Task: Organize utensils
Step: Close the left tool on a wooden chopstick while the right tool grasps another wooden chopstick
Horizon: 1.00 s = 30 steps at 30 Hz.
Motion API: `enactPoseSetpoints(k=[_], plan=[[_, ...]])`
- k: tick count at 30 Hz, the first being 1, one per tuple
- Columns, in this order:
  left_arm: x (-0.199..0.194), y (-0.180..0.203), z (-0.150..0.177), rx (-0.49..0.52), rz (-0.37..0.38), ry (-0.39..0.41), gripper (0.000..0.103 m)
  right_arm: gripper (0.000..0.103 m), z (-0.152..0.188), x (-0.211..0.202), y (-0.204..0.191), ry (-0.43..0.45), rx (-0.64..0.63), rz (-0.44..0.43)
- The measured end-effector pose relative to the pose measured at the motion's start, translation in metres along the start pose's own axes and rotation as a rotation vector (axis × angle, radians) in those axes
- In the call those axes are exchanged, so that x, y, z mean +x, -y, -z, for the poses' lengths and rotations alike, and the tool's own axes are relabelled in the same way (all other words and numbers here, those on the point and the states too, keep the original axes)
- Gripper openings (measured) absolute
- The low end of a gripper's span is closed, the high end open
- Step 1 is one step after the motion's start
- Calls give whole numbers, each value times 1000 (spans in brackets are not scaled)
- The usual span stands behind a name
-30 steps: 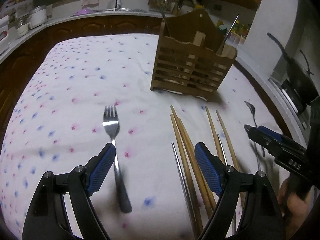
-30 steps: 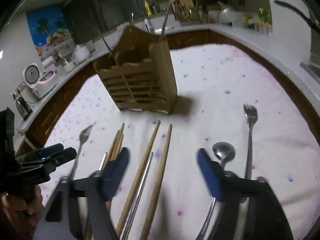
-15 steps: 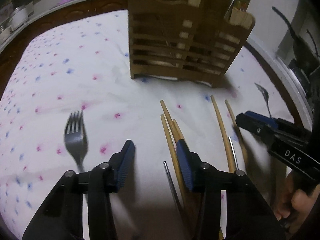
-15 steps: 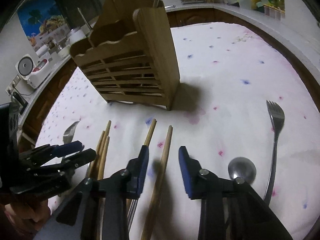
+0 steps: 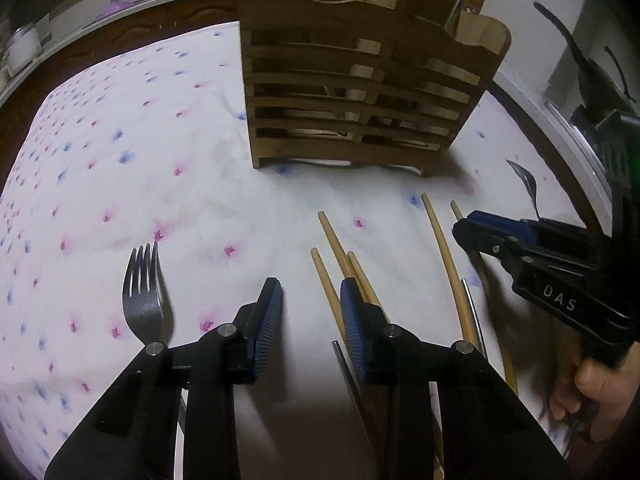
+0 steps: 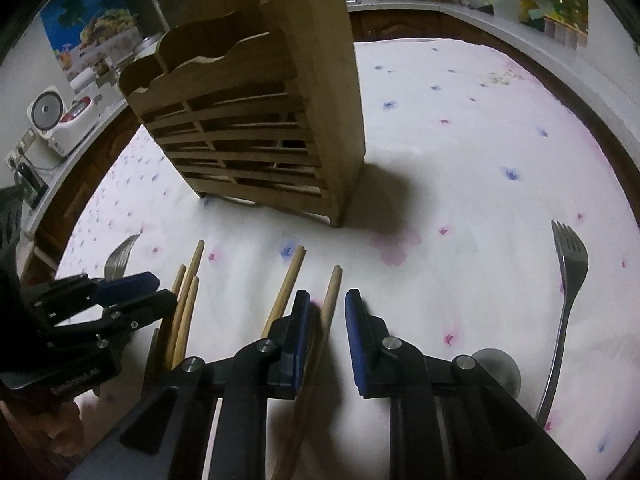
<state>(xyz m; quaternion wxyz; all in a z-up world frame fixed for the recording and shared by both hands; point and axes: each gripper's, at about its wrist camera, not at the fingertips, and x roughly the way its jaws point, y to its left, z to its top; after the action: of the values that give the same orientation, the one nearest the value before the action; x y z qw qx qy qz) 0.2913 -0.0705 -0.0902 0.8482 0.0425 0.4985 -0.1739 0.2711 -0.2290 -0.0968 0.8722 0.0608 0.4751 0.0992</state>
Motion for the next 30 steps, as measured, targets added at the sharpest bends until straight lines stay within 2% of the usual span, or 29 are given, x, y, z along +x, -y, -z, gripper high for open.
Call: enactPoseSetpoints(k=[5,7,8,9,14,20,30], plan=[[6,11,-4,57,-49,-7,29,19,-3,5,-7,-6,-31,16],[7,14,-5,75,-64,2,22,19,-4,6,-9,-5,-41,20],[8,14,-6,84,-69,9,12,13,-4,6,-9,-3,-45,26],[8,14,-6,83,-66,12,9,9,-3,6,-8,1,-48,43],[6,6,-7,37,-46,19,4,5,-3,1,2,11,21,-33],[-30,-2,-3,-23,22,105,4,5,1,-28,-2,75,31,-74],[-111,-5,10,-27,82,255,4,5,-3,-96,-12,209,26,-131]])
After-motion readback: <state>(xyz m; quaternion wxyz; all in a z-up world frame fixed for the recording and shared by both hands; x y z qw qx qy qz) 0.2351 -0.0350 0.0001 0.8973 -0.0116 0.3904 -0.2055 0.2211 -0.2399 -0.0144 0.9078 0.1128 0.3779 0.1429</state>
